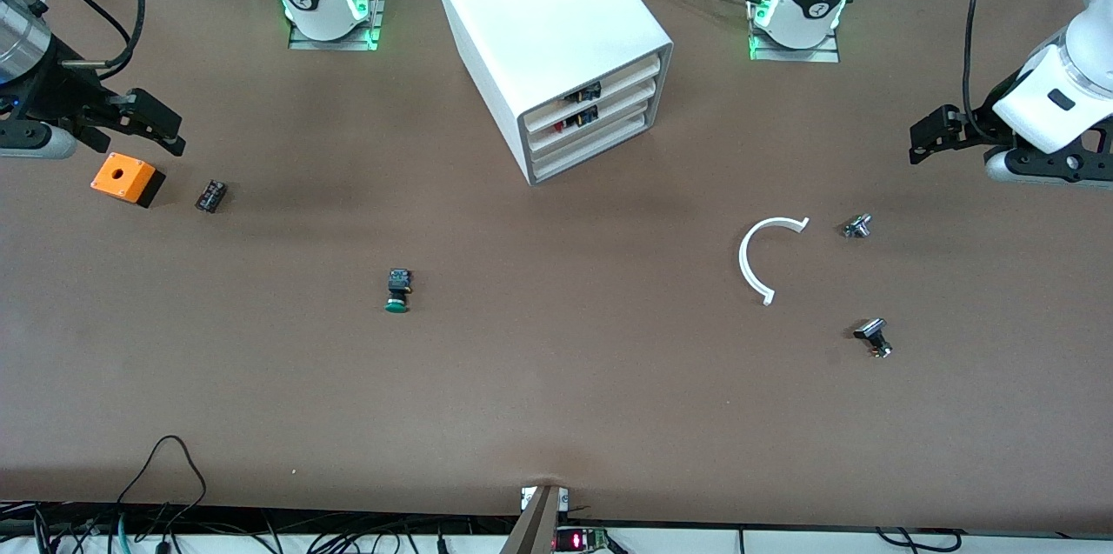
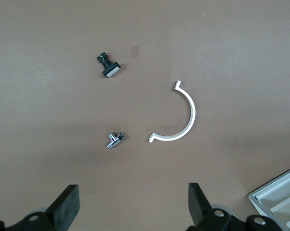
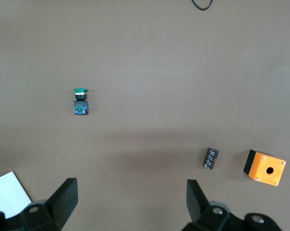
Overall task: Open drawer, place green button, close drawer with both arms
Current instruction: 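Grasp the green button with the right gripper while the left gripper reaches the drawer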
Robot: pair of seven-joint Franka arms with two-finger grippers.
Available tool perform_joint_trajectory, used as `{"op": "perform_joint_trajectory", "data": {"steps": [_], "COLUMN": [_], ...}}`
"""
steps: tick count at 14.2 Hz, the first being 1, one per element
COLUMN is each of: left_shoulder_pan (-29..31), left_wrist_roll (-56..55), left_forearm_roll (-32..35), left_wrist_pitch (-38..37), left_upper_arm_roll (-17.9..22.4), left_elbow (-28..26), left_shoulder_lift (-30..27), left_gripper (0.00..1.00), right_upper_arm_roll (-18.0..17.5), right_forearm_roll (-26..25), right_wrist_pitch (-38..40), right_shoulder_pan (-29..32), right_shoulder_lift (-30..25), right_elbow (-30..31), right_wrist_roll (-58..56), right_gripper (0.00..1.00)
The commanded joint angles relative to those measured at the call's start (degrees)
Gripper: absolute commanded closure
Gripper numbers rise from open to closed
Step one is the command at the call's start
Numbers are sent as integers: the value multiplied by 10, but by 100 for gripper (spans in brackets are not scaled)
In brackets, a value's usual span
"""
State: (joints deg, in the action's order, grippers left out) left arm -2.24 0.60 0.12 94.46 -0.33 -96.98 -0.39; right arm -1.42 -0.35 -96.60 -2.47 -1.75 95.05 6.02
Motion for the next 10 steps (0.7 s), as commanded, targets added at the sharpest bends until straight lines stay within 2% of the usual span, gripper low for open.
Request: {"op": "perform_joint_trajectory", "data": {"steps": [1, 5, 8, 10], "left_shoulder_pan": [-1, -1, -1, -1], "left_wrist_roll": [11, 11, 8, 8], "left_forearm_roll": [-5, -6, -6, -12], "left_wrist_pitch": [-14, -14, -19, -49], "left_upper_arm_roll": [3, 3, 2, 2], "left_elbow": [17, 17, 17, 17], "left_shoulder_lift": [6, 6, 6, 13], "left_gripper": [1, 1, 1, 0], "right_upper_arm_roll": [-2, 1, -2, -4], "right_forearm_roll": [3, 3, 5, 4], "right_wrist_pitch": [1, 8, 16, -17], "right_shoulder_pan": [0, 0, -1, -8], "right_shoulder_lift": [-1, 3, 21, 29], "right_elbow": [-2, -10, 8, 22], "right_wrist_roll": [0, -3, -10, -11], "right_gripper": [0, 0, 0, 0]}}
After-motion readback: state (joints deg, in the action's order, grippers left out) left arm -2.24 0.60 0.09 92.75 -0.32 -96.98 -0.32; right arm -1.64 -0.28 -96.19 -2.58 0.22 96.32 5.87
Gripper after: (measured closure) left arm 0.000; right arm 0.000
